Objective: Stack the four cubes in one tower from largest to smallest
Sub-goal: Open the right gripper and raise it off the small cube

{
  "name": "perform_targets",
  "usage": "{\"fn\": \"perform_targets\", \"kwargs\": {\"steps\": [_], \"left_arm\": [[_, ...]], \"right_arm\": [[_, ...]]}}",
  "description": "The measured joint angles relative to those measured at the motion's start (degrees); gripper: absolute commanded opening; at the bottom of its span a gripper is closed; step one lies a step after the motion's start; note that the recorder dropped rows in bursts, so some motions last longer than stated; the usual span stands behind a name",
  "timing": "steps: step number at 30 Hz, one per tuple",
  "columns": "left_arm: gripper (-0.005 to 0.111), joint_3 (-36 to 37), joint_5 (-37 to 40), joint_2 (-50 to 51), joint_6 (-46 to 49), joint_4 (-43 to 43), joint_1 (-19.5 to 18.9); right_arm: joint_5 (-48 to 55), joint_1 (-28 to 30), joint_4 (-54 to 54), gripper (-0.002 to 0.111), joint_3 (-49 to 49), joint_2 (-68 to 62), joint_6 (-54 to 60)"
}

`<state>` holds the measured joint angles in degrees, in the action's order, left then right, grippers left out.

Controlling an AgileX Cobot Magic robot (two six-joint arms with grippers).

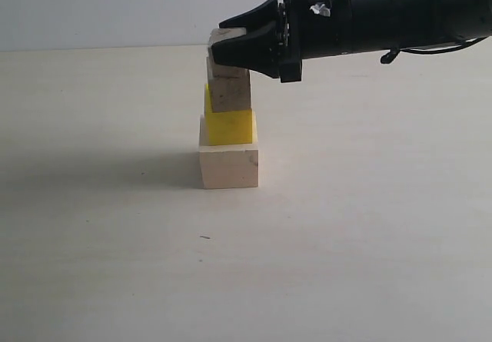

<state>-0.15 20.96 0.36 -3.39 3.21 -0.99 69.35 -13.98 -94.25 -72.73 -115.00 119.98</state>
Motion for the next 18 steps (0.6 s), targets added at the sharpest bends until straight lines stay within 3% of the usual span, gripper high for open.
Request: {"fn": "perform_targets", "kwargs": {"steps": [13, 18], "left_arm": [[0.000, 0.00, 0.00, 0.00, 0.00, 0.00, 0.00], [0.000, 0.00, 0.00, 0.00, 0.00, 0.00, 0.00]], "right_arm": [[0.10, 0.00, -2.31, 0.070, 0.00, 0.14, 0.00], [-0.02, 0.00, -2.31, 0.059, 0.00, 2.73, -1.06]]}}
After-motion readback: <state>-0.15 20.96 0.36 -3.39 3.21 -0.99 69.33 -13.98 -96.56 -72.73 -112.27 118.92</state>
